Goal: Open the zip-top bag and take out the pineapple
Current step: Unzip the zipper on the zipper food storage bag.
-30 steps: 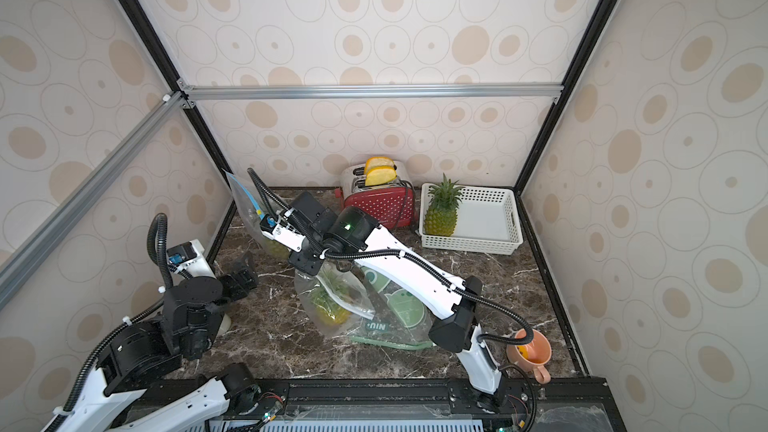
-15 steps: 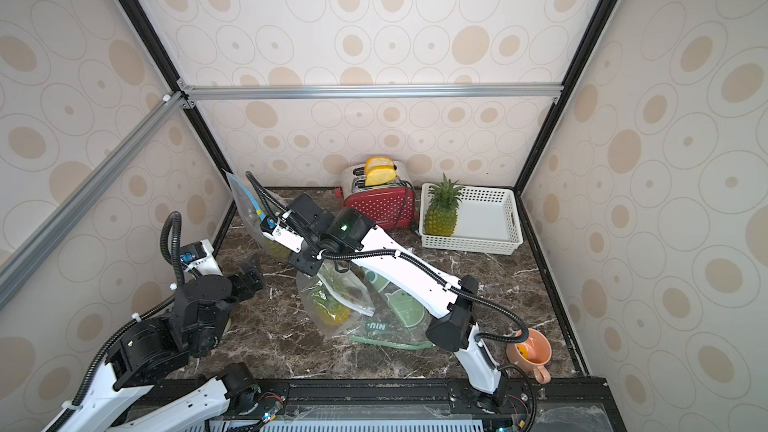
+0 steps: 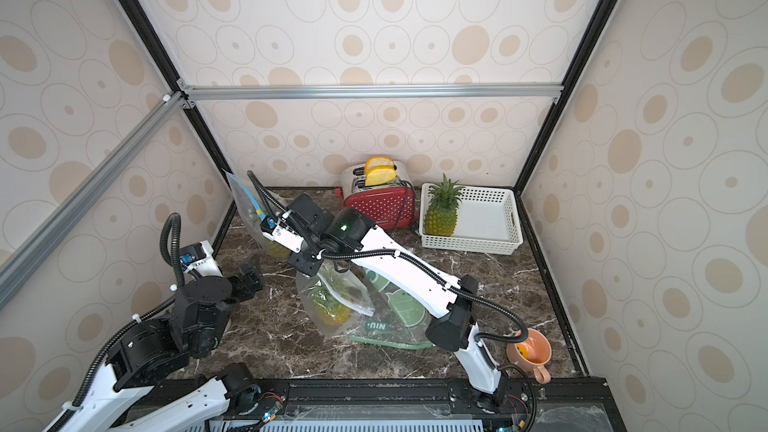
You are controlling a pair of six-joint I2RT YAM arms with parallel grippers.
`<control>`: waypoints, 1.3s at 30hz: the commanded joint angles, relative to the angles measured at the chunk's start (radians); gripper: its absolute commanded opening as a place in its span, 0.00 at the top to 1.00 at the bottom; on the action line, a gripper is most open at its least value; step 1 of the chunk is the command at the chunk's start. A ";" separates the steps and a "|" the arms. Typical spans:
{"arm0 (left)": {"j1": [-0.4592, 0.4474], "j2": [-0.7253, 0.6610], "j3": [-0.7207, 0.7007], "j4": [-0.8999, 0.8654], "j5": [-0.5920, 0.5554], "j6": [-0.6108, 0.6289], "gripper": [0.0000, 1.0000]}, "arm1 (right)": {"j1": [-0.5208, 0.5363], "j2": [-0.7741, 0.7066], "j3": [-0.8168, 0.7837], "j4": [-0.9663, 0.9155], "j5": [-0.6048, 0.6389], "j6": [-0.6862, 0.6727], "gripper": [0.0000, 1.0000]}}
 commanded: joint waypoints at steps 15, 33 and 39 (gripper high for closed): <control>0.009 0.007 -0.180 0.452 0.365 0.168 0.13 | -0.126 -0.129 -0.072 -0.024 -0.239 -0.034 0.95; 0.009 -0.080 -0.133 0.414 0.491 0.641 0.14 | -0.241 -0.051 0.115 -0.199 -0.672 -0.167 0.97; 0.009 -0.162 -0.123 0.373 0.534 0.730 0.19 | -0.225 -0.032 0.108 -0.226 -0.683 -0.202 0.97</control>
